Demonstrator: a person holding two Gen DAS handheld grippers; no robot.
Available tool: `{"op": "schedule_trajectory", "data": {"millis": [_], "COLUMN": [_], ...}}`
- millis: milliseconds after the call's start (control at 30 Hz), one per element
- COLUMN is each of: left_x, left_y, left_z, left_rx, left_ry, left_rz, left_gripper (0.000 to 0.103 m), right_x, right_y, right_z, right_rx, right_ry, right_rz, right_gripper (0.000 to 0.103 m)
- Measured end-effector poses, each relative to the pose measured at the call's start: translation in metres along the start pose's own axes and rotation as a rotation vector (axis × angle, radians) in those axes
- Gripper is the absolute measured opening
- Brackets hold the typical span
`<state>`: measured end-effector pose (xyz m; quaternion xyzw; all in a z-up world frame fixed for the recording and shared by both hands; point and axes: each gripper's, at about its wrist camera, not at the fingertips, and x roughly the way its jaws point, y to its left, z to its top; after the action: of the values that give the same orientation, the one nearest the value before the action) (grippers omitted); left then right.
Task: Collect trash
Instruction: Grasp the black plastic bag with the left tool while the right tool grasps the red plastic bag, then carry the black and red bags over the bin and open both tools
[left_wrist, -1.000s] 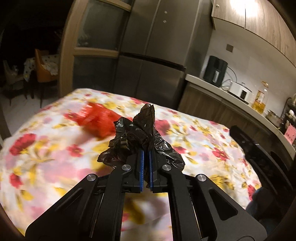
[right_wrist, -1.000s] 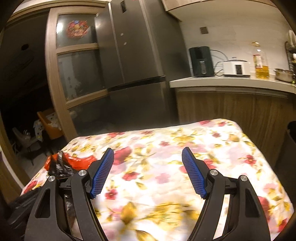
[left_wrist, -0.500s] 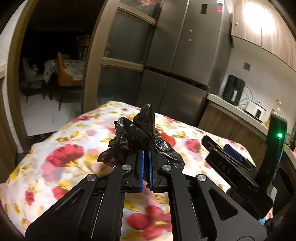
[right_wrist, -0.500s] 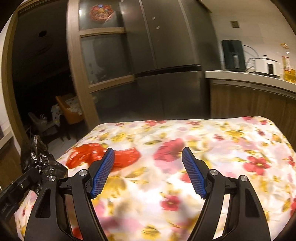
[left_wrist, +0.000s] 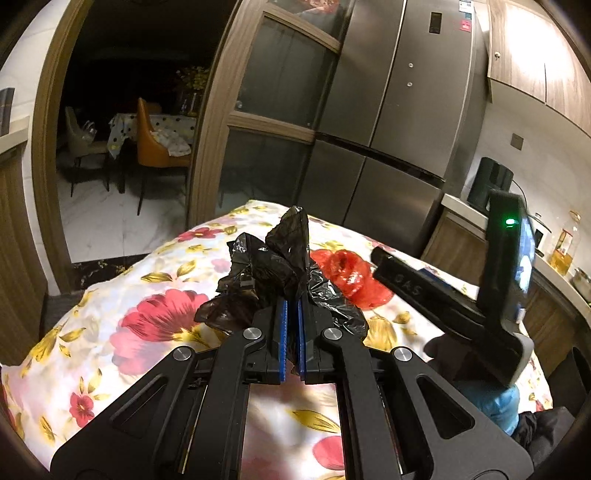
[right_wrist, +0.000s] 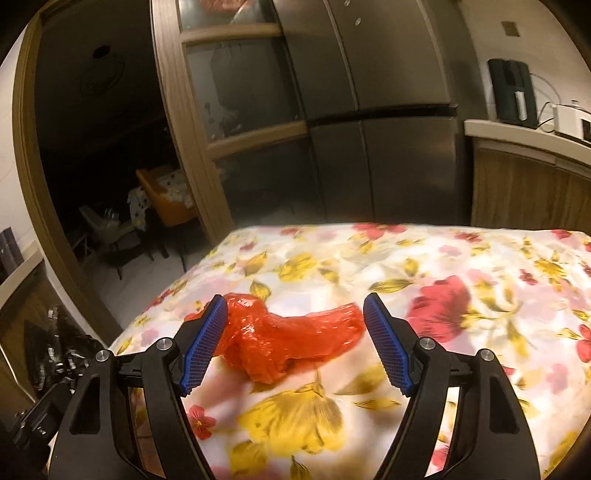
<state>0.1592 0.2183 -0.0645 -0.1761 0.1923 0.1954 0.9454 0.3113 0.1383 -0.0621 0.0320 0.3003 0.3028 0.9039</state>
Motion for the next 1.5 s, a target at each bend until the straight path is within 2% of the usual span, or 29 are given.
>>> {"op": "schedule_trajectory", "data": {"millis": [133,200,233,300,400,533,667,900,1233,1500], "left_x": [0.007,0.010,0.011,0.015,0.017,0.020,0.019,0.014,0.005,-0.006], "left_y": [0.007,0.010,0.010,0.009,0.010,0.012,0.010,-0.010,-0.080,-0.149], "left_z": [0.002,0.001,0.000,0.001,0.001,0.002,0.003,0.002,0.001,-0.016], "left_rx": [-0.019,-0.026,-0.026,-0.027,-0.028,-0.026,-0.027,0.011,0.096,0.192], "left_ry": [0.006,0.015,0.020,0.029,0.037,0.044,0.046,0.045,0.043,0.062], "left_rz": [0.003,-0.006,-0.009,-0.013,-0.016,-0.021,-0.029,-0.061,-0.198,-0.305], "left_gripper": [0.003,0.003,0.003,0.003,0.003,0.003,0.003,0.004,0.004,0.004], "right_x": [0.019,0.024,0.023,0.024,0.023,0.016,0.000,-0.055,-0.145,-0.207], "right_y": [0.001,0.001,0.001,0.003,0.008,0.010,0.005,-0.024,-0.086,-0.134], "right_z": [-0.005,-0.006,-0.009,-0.010,-0.011,-0.011,-0.008,-0.007,-0.012,-0.022], "right_rx": [-0.002,-0.002,-0.004,-0.015,-0.039,-0.054,-0.055,-0.038,0.046,0.103], "right_ry": [0.091,0.116,0.119,0.122,0.120,0.103,0.068,-0.031,-0.156,-0.233], "right_rz": [0.017,0.027,0.034,0.043,0.050,0.047,0.032,-0.043,-0.179,-0.295], "right_gripper": [0.071,0.057,0.053,0.038,0.021,0.008,0.006,0.005,0.005,0.005]}}
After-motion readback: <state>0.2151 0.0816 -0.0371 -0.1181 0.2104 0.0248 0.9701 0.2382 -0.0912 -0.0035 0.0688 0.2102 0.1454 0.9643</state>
